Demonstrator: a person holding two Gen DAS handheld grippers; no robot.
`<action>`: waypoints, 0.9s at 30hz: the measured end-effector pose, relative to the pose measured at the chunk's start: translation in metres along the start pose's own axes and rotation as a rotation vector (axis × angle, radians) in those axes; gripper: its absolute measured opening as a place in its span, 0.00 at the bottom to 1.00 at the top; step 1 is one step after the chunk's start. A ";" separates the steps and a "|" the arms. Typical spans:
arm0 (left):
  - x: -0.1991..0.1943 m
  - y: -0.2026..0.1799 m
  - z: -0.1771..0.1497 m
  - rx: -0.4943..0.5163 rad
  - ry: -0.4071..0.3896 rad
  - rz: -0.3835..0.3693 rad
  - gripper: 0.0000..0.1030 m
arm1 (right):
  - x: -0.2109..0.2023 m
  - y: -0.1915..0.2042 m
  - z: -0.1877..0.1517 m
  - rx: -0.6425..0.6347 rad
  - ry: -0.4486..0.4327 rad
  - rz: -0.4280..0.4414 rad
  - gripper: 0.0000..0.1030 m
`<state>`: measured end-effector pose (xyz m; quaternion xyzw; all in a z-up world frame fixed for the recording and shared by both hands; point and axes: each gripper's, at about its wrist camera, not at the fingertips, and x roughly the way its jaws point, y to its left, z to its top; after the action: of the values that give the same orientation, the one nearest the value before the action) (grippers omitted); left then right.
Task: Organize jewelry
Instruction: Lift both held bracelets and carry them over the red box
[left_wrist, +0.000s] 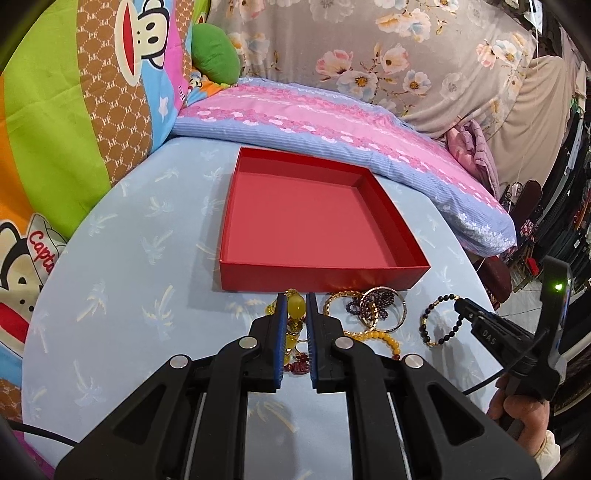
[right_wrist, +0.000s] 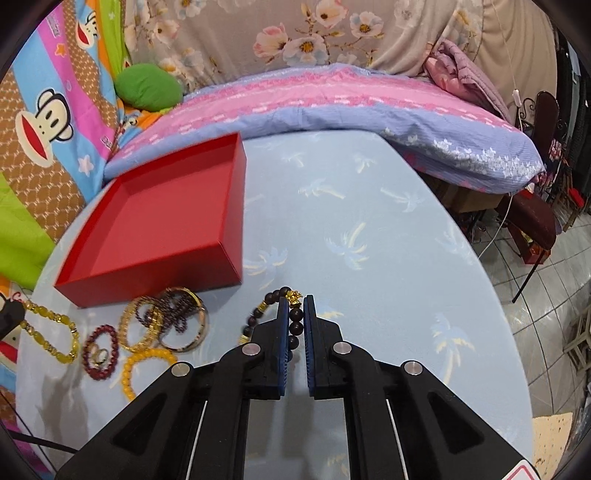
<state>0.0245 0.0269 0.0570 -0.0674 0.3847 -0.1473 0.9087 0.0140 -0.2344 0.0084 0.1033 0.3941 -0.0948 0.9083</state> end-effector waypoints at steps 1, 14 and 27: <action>-0.002 0.000 0.001 0.001 -0.006 0.000 0.09 | -0.004 0.000 0.001 0.001 -0.010 0.005 0.07; -0.020 -0.007 0.048 0.052 -0.087 -0.012 0.09 | -0.037 0.025 0.046 -0.034 -0.090 0.150 0.07; 0.070 -0.008 0.142 0.118 -0.124 0.017 0.09 | 0.050 0.097 0.140 -0.119 -0.012 0.341 0.07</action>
<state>0.1709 -0.0014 0.1099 -0.0192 0.3192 -0.1574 0.9343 0.1696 -0.1825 0.0760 0.1141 0.3705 0.0835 0.9180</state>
